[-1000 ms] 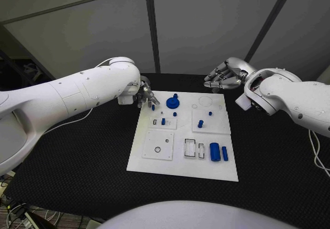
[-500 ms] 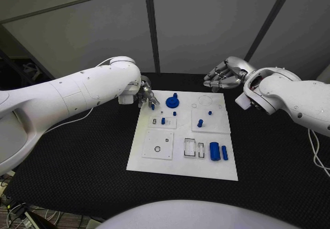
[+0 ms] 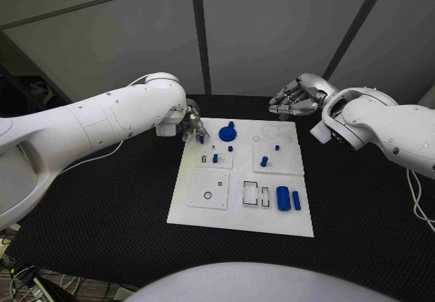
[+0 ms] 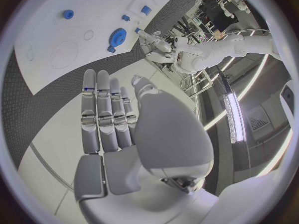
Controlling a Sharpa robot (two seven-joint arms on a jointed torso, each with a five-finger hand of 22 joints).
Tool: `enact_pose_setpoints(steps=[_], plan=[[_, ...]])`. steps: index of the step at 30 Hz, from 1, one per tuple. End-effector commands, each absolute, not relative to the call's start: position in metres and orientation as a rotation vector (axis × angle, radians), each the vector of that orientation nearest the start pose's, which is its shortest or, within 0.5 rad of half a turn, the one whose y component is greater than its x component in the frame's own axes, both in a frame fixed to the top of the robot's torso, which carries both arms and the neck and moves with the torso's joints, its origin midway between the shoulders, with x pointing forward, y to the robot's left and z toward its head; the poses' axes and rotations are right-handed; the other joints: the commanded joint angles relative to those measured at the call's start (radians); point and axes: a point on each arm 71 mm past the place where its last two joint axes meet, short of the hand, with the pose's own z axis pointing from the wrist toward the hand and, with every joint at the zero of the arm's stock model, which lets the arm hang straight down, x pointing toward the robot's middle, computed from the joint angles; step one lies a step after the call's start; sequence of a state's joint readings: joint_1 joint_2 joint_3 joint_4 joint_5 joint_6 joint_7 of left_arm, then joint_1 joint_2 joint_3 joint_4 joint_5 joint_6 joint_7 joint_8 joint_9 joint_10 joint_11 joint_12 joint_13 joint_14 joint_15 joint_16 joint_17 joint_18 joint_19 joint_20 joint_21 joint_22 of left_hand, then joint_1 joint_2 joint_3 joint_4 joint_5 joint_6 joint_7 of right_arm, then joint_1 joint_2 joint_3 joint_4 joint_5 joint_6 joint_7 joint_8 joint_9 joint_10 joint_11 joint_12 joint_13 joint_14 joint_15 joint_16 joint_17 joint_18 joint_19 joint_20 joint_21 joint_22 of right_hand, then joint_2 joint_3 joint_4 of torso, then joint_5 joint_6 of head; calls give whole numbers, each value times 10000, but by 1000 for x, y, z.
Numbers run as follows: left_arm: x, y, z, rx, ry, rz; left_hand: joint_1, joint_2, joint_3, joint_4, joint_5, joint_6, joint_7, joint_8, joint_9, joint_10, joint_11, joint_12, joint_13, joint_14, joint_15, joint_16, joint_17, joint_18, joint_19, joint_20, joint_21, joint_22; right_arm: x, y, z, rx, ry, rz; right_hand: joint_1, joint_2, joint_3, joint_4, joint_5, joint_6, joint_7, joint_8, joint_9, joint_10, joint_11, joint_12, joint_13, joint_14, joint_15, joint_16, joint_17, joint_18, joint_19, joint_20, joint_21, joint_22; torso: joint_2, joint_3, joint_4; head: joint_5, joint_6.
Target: Assemble the parts on the task board
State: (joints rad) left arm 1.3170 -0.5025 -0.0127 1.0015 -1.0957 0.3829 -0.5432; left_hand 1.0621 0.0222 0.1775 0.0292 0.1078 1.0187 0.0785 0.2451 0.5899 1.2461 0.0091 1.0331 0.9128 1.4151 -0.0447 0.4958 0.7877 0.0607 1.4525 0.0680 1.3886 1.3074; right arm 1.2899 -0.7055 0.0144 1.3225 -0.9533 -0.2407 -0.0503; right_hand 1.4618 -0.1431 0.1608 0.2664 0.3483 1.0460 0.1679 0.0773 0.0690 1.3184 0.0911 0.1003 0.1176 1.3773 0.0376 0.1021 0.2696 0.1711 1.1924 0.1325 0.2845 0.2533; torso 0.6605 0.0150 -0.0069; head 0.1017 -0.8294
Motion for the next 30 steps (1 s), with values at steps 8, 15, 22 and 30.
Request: enact_pose_setpoints(steps=[8,15,22,30], plan=[[575,194,-191,-1541,23930,-2055,936,342,513,-513,61,63,-44,26,-77,51,-72,-64,-92,83,-65,67,-4,-145,75,-60,57,1488,543,-190,-138,2820,17037,9035,-89,1,-6,60,50,-63,1,32,2,-60,-10,-12,27,-76,-21,-30,33,103,-7,75,-63,-21,2,-1,-4,-6,-34],[574,193,-191,-1600,23903,-2129,1575,480,1405,-1116,78,30,-39,22,-100,67,-85,-177,-187,97,-78,69,-10,-151,90,-83,66,1522,543,-190,-137,2819,17032,9038,-89,1,-6,60,50,-63,1,32,2,-60,-10,-12,27,-76,-21,-30,33,103,-7,75,-63,-21,-1,0,3,-15,-52],[575,193,-191,-1793,23831,-2282,1571,420,2548,-1540,101,-44,46,106,-11,118,-42,-282,-288,102,-38,65,-19,-153,95,-69,60,1548,543,-191,-137,2824,17035,9032,-89,1,-6,60,50,-63,1,32,2,-60,-10,-12,27,-76,-21,-30,33,103,-7,75,-63,-21,-3,0,-2,4,-52],[574,195,-191,-2403,23726,-2797,1007,174,3876,-1767,107,-53,51,304,172,247,-52,-236,-271,146,-42,91,-16,-161,124,-64,87,1602,543,-191,-138,2831,17036,9020,-95,5,-7,65,50,-63,2,35,3,-60,-10,-10,33,-75,-21,-31,40,104,-4,76,-67,-25,-14,-5,13,20,-50]])
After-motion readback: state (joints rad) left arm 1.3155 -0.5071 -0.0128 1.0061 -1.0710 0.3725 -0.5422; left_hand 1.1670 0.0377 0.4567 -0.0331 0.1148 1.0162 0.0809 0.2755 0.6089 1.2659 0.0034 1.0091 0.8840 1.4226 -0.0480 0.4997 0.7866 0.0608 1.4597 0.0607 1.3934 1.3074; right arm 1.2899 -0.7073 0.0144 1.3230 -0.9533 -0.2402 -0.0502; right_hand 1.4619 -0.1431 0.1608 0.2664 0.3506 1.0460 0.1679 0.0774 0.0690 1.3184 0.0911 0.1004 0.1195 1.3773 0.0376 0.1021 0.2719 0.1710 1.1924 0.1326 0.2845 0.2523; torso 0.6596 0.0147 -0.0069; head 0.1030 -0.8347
